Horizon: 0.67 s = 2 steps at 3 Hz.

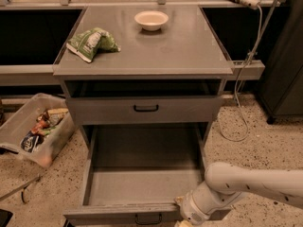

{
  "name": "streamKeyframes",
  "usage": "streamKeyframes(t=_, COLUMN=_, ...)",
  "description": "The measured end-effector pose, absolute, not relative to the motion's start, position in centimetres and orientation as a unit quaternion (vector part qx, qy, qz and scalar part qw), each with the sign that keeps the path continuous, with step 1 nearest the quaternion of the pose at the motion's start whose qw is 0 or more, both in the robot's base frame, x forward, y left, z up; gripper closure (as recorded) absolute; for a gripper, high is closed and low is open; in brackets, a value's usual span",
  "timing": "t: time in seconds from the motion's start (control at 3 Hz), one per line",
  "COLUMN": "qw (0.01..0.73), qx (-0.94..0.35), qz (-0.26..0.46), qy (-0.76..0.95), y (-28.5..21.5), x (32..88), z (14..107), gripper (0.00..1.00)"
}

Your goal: Open middle drawer

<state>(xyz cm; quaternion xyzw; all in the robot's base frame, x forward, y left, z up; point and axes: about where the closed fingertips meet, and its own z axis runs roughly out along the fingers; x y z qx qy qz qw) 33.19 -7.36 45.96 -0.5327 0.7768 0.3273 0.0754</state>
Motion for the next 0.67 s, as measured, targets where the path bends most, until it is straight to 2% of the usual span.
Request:
streamKeyframes(t=0.33, qw=0.065, qx=-0.517, qz=0.352, qy=0.777, y=-7.75, x=30.14, z=46.50, gripper=0.00)
streamKeyframes(t=0.67, qw=0.065, qx=-0.517, qz=0.352, qy=0.777, y=-7.75, x=30.14, z=46.50, gripper=0.00)
